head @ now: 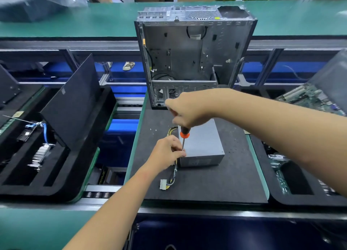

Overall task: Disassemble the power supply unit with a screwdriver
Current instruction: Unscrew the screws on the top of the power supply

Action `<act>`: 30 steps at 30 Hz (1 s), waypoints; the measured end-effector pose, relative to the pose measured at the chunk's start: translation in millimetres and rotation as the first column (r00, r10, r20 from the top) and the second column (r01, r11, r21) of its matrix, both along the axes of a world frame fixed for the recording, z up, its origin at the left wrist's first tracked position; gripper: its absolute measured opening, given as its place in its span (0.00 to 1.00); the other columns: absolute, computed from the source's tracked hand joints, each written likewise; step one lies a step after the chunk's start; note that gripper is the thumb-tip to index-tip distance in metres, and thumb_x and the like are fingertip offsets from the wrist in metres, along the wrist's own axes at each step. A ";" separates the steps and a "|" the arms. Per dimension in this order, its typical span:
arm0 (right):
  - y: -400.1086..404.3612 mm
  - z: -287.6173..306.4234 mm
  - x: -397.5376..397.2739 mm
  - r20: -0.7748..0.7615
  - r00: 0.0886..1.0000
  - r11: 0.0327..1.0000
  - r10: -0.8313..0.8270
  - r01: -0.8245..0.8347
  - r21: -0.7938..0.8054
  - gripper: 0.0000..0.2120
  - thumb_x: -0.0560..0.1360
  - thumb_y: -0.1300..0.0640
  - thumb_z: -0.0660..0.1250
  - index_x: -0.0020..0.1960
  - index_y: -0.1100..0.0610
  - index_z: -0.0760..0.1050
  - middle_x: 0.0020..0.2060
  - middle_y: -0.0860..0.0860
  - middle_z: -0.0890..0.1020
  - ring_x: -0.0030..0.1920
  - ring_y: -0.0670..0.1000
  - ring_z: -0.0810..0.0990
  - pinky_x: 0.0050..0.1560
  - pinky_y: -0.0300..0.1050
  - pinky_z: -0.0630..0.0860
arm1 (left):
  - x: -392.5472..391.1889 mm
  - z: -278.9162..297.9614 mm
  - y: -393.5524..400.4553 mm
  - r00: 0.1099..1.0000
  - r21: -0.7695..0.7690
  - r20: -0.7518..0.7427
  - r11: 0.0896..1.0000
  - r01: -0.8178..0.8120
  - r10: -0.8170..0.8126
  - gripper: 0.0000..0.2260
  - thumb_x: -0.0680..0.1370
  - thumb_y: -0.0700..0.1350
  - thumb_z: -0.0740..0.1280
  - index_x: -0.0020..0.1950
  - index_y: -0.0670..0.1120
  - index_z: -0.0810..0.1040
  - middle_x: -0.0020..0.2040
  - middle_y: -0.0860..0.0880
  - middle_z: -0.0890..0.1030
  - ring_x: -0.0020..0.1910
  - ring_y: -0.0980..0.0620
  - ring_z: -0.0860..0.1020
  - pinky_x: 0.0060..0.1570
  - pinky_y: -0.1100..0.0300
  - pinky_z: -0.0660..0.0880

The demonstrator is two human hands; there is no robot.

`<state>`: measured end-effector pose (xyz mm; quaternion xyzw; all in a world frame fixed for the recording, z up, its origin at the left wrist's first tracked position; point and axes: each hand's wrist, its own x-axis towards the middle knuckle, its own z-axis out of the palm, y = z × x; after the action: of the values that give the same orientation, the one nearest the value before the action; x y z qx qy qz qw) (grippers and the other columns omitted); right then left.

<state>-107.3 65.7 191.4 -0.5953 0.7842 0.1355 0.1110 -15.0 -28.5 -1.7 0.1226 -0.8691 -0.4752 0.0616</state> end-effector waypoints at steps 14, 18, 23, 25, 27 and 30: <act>-8.1 -4.1 7.6 -0.088 0.996 0.999 0.033 -0.032 0.014 0.18 0.84 0.49 0.52 0.37 0.54 0.65 0.31 0.54 0.78 0.30 0.52 0.79 0.27 0.44 0.66 | -1.3 4.3 -1.5 1.000 0.002 0.014 1.000 0.018 -0.018 0.08 0.68 0.39 0.76 0.31 0.47 0.80 0.42 0.51 0.80 0.42 0.53 0.79 0.48 0.58 0.76; -7.7 -2.2 6.8 0.085 0.996 0.999 0.033 -0.032 -0.010 0.07 0.79 0.54 0.62 0.47 0.58 0.73 0.38 0.52 0.80 0.42 0.53 0.80 0.32 0.43 0.67 | 1.7 5.3 -2.6 0.999 -0.007 0.026 0.999 0.040 -0.040 0.04 0.68 0.39 0.75 0.34 0.43 0.82 0.43 0.51 0.80 0.42 0.54 0.80 0.49 0.57 0.77; 2.7 8.3 10.1 0.220 0.971 0.995 0.094 -0.087 -0.038 0.11 0.72 0.62 0.69 0.51 0.53 0.70 0.39 0.42 0.74 0.42 0.47 0.73 0.34 0.38 0.66 | 4.8 8.1 -8.2 0.994 -0.074 0.079 0.994 0.078 -0.072 0.03 0.70 0.40 0.74 0.38 0.46 0.82 0.44 0.53 0.81 0.43 0.58 0.80 0.48 0.59 0.78; 2.1 8.0 13.3 0.150 0.985 0.995 0.091 -0.084 -0.049 0.07 0.76 0.53 0.66 0.48 0.55 0.71 0.39 0.45 0.74 0.43 0.50 0.75 0.35 0.41 0.68 | 4.6 10.2 -7.6 0.993 -0.091 0.097 0.993 0.073 -0.064 0.07 0.71 0.41 0.73 0.36 0.51 0.80 0.44 0.53 0.81 0.42 0.58 0.79 0.46 0.59 0.78; 0.7 6.5 15.3 0.012 1.000 1.000 0.021 -0.021 0.011 0.14 0.81 0.46 0.57 0.46 0.57 0.70 0.35 0.50 0.74 0.38 0.53 0.78 0.32 0.44 0.68 | 4.2 13.1 -6.1 0.992 -0.096 0.114 0.993 0.070 -0.059 0.11 0.71 0.41 0.73 0.34 0.55 0.78 0.44 0.52 0.81 0.42 0.56 0.80 0.46 0.59 0.78; -1.5 1.2 14.0 -0.225 0.967 0.992 0.122 -0.114 0.047 0.09 0.83 0.55 0.56 0.49 0.59 0.72 0.34 0.51 0.75 0.32 0.49 0.72 0.26 0.40 0.60 | 4.9 14.8 -6.7 0.988 -0.048 0.144 0.997 0.067 -0.060 0.10 0.71 0.40 0.73 0.37 0.56 0.79 0.43 0.52 0.82 0.41 0.57 0.80 0.45 0.61 0.79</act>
<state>-93.2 64.2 192.6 -0.6194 0.7525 0.2225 0.0222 -10.1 -35.2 13.2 0.1269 -0.8869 -0.4440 -0.0126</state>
